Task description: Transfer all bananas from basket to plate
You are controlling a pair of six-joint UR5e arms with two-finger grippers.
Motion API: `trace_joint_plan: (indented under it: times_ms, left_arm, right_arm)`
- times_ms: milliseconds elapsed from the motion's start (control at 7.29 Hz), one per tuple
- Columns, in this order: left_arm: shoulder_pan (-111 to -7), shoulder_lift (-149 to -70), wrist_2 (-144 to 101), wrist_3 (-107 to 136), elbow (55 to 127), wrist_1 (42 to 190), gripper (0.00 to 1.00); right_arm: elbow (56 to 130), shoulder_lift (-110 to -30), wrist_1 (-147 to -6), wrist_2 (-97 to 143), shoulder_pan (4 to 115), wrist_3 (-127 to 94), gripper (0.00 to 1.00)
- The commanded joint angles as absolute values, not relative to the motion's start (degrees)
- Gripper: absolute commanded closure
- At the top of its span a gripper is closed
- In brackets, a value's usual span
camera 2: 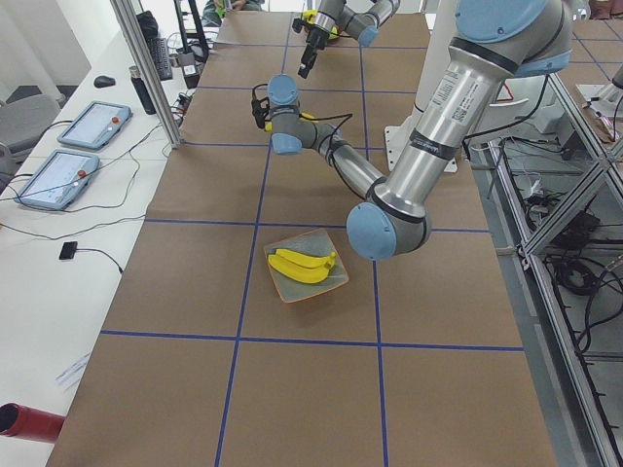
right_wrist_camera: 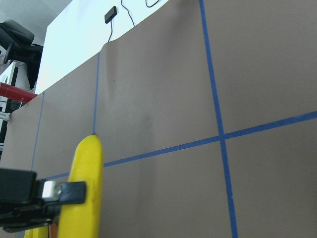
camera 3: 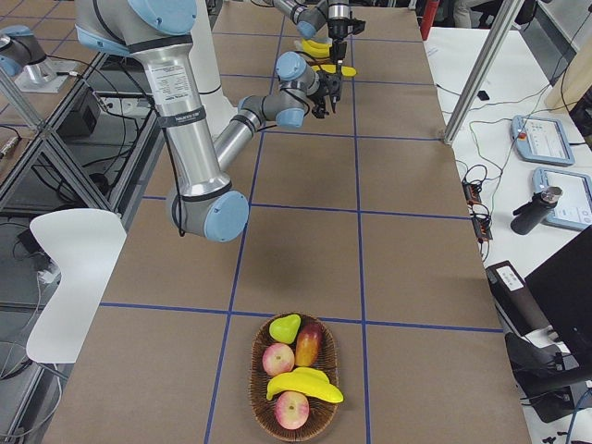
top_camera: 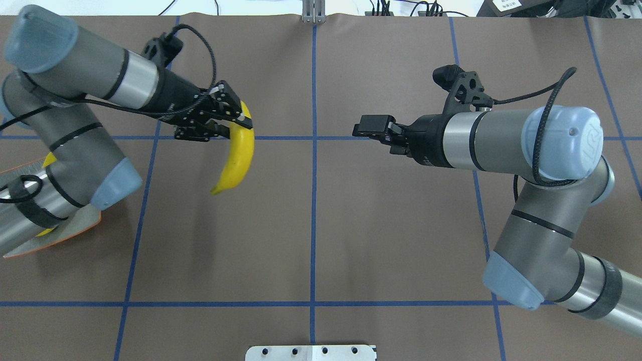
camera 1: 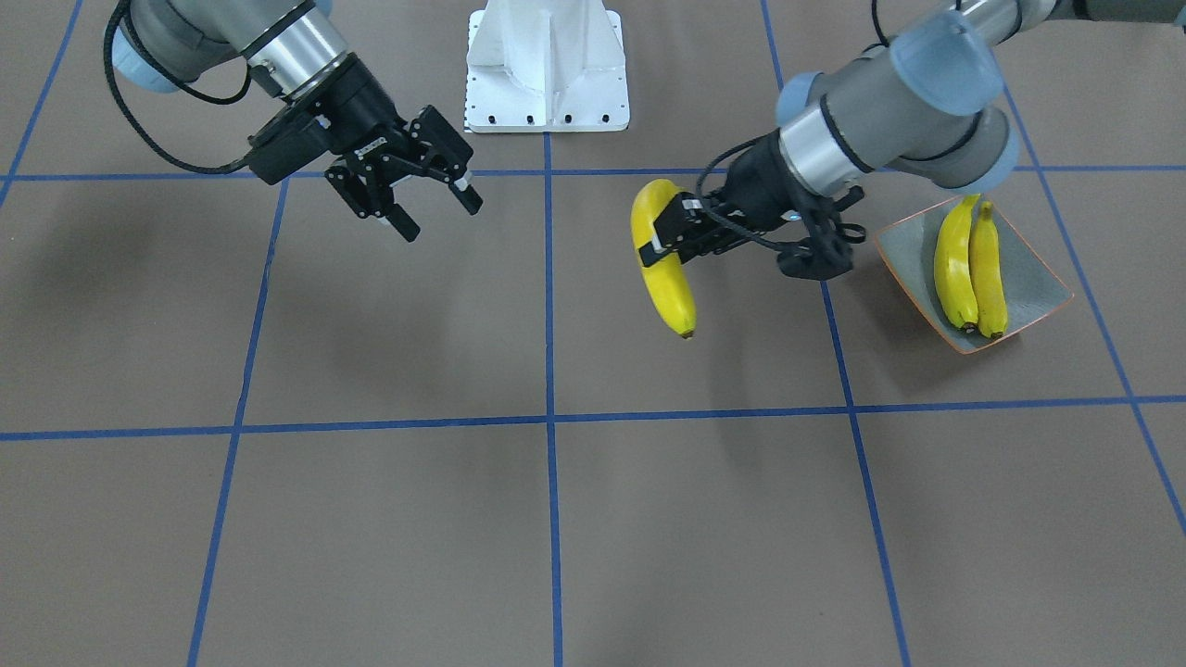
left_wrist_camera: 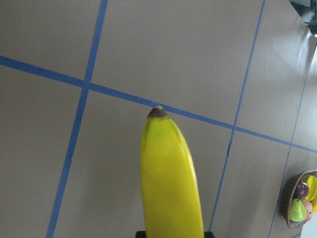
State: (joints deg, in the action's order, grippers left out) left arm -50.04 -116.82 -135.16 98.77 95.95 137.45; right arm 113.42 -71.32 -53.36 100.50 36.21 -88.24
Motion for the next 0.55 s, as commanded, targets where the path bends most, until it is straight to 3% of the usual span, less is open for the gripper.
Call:
trace_joint_plan:
  times_ms: [0, 412]
  left_arm:
    - [-56.8, -107.2, -138.7, 91.4, 97.8, 137.4, 1.00]
    - [-63.0, -93.6, -138.1, 67.5, 98.0, 136.8, 1.00]
  right_arm:
    - [112.5, -75.5, -53.3, 101.5, 40.0, -85.2, 0.00]
    - [110.0, -78.7, -53.5, 101.7, 43.1, -79.1, 0.00]
